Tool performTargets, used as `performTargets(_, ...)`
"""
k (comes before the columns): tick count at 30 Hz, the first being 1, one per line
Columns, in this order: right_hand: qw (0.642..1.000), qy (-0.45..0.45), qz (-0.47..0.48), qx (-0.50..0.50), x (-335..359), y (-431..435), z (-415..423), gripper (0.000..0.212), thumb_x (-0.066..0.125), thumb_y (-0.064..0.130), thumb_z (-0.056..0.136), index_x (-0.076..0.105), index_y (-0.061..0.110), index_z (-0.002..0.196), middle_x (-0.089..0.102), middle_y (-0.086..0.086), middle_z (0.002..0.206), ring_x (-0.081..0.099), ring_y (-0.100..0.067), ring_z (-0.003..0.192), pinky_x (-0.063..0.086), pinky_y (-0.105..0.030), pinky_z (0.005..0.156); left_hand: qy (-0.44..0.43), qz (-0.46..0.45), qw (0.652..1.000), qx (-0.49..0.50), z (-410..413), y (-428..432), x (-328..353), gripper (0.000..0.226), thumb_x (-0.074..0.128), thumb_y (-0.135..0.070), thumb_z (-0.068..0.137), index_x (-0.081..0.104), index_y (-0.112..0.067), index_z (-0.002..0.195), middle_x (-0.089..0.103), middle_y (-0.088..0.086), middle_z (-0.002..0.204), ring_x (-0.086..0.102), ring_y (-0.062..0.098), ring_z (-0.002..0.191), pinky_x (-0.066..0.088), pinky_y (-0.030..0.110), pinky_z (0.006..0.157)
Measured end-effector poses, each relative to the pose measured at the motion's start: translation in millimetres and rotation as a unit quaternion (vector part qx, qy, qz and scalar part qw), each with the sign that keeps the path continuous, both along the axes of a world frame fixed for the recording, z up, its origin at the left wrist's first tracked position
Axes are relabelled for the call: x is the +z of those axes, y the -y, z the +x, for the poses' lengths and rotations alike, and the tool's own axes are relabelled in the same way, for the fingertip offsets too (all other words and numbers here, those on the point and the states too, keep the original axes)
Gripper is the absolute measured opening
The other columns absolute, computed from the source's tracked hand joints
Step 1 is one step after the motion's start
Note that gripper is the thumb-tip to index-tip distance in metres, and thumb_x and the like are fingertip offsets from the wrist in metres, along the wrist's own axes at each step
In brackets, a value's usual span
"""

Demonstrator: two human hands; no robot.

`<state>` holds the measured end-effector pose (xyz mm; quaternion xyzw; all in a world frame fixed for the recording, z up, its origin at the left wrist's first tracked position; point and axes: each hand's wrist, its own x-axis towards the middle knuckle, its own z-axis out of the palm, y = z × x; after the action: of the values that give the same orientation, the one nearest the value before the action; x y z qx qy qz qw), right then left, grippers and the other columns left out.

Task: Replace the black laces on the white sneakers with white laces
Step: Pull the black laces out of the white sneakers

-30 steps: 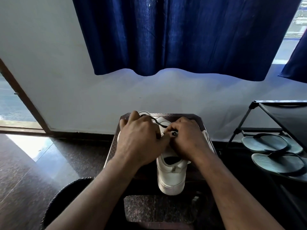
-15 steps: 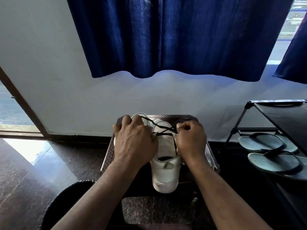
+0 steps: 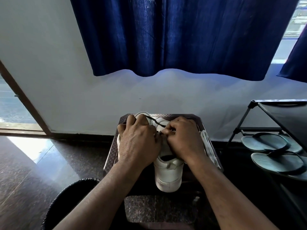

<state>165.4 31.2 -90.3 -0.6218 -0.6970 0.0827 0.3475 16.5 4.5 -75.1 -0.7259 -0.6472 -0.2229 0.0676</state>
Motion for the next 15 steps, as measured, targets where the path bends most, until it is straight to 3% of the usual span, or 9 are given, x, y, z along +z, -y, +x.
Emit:
performTargets(2, 0.987, -0.109, 0.062, -0.096, 3, 0, 3, 0.011, 0.065, 0.016, 0.090, 0.073, 0.017, 0.082, 0.067, -0.005, 0.098, 0.061, -0.030, 0.097, 0.044, -0.036, 0.083, 0.001, 0.001, 1.000, 0.002, 0, 1, 0, 0.041, 0.045, -0.053, 0.083, 0.079, -0.030, 0.089, 0.052, -0.010, 0.106, 0.042, 0.024, 0.115, 0.035, 0.044, 0.091)
performTargets(4, 0.935, -0.292, 0.072, -0.188, 10, -5, 16, 0.016, 0.059, 0.020, 0.096, 0.071, 0.015, 0.086, 0.073, -0.005, 0.093, 0.066, -0.030, 0.095, 0.047, -0.036, 0.089, 0.004, 0.004, 1.000, 0.000, 1, 1, 0, 0.039, 0.047, -0.052, 0.083, 0.078, -0.030, 0.089, 0.052, -0.010, 0.106, 0.042, 0.024, 0.116, 0.034, 0.045, 0.091)
performTargets(5, 0.900, -0.384, 0.060, -0.197, 15, -6, 21, 0.019, 0.055, 0.025, 0.097, 0.069, 0.017, 0.086, 0.076, -0.002, 0.087, 0.069, -0.029, 0.091, 0.051, -0.042, 0.092, 0.005, 0.006, 1.000, 0.000, 1, 1, 0, 0.037, 0.048, -0.051, 0.083, 0.078, -0.030, 0.088, 0.052, -0.010, 0.106, 0.042, 0.023, 0.116, 0.034, 0.045, 0.091)
performTargets(7, 0.850, -0.503, 0.039, -0.150, 20, -6, 25, 0.018, 0.051, 0.025, 0.099, 0.062, 0.018, 0.087, 0.078, -0.003, 0.081, 0.072, -0.029, 0.081, 0.057, -0.053, 0.086, 0.004, 0.005, 1.000, 0.001, 2, 2, 0, 0.037, 0.047, -0.050, 0.083, 0.078, -0.030, 0.088, 0.051, -0.011, 0.106, 0.041, 0.023, 0.114, 0.034, 0.045, 0.091)
performTargets(9, 0.841, -0.537, 0.018, -0.070, 24, -2, 17, 0.012, 0.054, 0.014, 0.101, 0.057, 0.016, 0.090, 0.077, -0.006, 0.077, 0.071, -0.021, 0.068, 0.058, -0.041, 0.069, 0.004, 0.006, 1.000, 0.003, 2, 2, 0, 0.039, 0.046, -0.051, 0.082, 0.078, -0.029, 0.089, 0.051, -0.010, 0.107, 0.041, 0.023, 0.115, 0.034, 0.045, 0.092)
performTargets(11, 0.915, -0.402, -0.001, -0.024, 25, 4, 9, 0.008, 0.066, 0.013, 0.095, 0.062, 0.020, 0.091, 0.074, 0.001, 0.073, 0.068, -0.011, 0.068, 0.053, -0.029, 0.066, 0.002, 0.007, 1.000, 0.003, 1, 1, 0, 0.040, 0.047, -0.052, 0.083, 0.078, -0.029, 0.090, 0.052, -0.010, 0.107, 0.042, 0.024, 0.115, 0.034, 0.046, 0.091)
performTargets(13, 0.991, -0.128, -0.038, -0.002, 18, 3, 8, 0.011, 0.074, 0.026, 0.088, 0.069, 0.026, 0.098, 0.070, 0.010, 0.087, 0.065, -0.009, 0.089, 0.053, -0.030, 0.080, -0.004, 0.003, 1.000, 0.005, 1, 1, -1, 0.040, 0.048, -0.053, 0.085, 0.079, -0.029, 0.091, 0.052, -0.009, 0.108, 0.042, 0.024, 0.116, 0.034, 0.045, 0.090)
performTargets(14, 0.998, -0.005, -0.060, 0.001, 15, 3, 7, 0.016, 0.075, 0.032, 0.087, 0.071, 0.031, 0.103, 0.067, 0.010, 0.098, 0.059, -0.015, 0.103, 0.052, -0.035, 0.089, -0.004, -0.001, 1.000, 0.007, 2, 2, -1, 0.039, 0.049, -0.054, 0.087, 0.079, -0.029, 0.092, 0.052, -0.010, 0.109, 0.041, 0.024, 0.117, 0.033, 0.044, 0.091)
performTargets(15, 0.994, 0.063, -0.092, 0.005, 16, 4, 6, 0.019, 0.074, 0.036, 0.086, 0.072, 0.036, 0.105, 0.063, 0.007, 0.107, 0.053, -0.021, 0.113, 0.050, -0.041, 0.096, -0.002, -0.004, 1.000, 0.008, 2, 2, -1, 0.037, 0.050, -0.053, 0.088, 0.079, -0.030, 0.093, 0.051, -0.010, 0.109, 0.041, 0.023, 0.118, 0.033, 0.044, 0.092)
